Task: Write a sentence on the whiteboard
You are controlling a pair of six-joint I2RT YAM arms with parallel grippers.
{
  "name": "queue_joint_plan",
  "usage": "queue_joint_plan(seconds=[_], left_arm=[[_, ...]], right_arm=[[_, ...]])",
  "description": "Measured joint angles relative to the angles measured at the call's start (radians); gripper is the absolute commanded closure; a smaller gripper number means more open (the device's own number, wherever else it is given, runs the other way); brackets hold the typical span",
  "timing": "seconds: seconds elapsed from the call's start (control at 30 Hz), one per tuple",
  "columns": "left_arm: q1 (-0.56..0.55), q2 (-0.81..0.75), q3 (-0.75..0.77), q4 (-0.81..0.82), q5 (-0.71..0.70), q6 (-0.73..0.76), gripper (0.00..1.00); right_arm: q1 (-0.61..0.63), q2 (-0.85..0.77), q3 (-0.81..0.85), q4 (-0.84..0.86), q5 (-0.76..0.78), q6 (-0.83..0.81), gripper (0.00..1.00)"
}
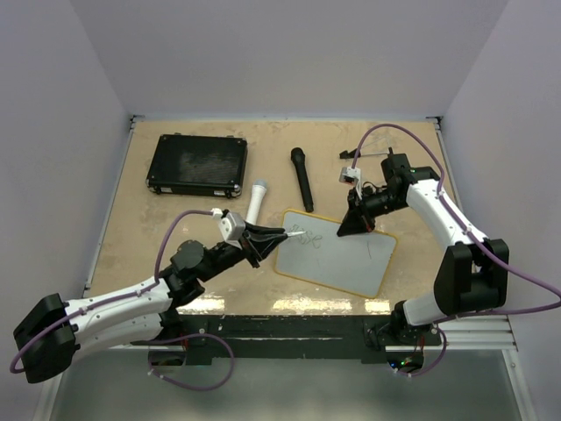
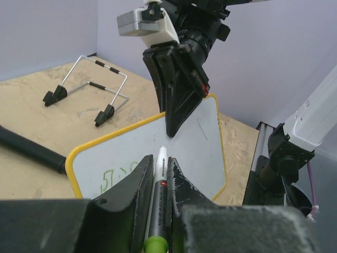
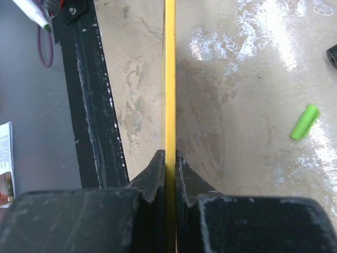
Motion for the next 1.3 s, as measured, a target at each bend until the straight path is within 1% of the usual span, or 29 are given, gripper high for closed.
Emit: queue_joint_plan(seconds=[0.27,0.43,0.57,0.73,0.87,1.1,1.3], left_arm=[[-0.013,0.008,-0.003,-0.079,-0.034,-0.042,1.0],[-0.092,0.075,0.005,-0.116,-0.061,-0.04,1.0],[-0.137,0.123,0.005,-0.112,-0.082,-0.039,1.0],[-0.178,0.139,0.005,-0.088,-0.121,-0.022,1.0],[-0.184,0.135,-0.019,-0.031,-0.157,-0.013,1.0],[-0.184,0.063,-0.118,0.044,-0.237,-0.006,1.0],[-0.184,0.043,-0.129,0.079,-0.264,-0.006,1.0]], right_arm=[[-0.01,-0.062,0.0,0.05,0.045,0.033,1.0],[-0.011,-0.064,0.0,0.059,0.047,0.04,1.0],[-0.012,-0.064,-0.003,0.066,0.046,0.043,1.0],[-0.013,-0.067,-0.008,0.07,0.044,0.046,1.0],[-0.014,-0.068,-0.011,0.073,0.041,0.046,1.0],[-0.014,-0.069,-0.013,0.074,0.04,0.046,1.0],[-0.014,-0.069,-0.013,0.074,0.039,0.045,1.0]])
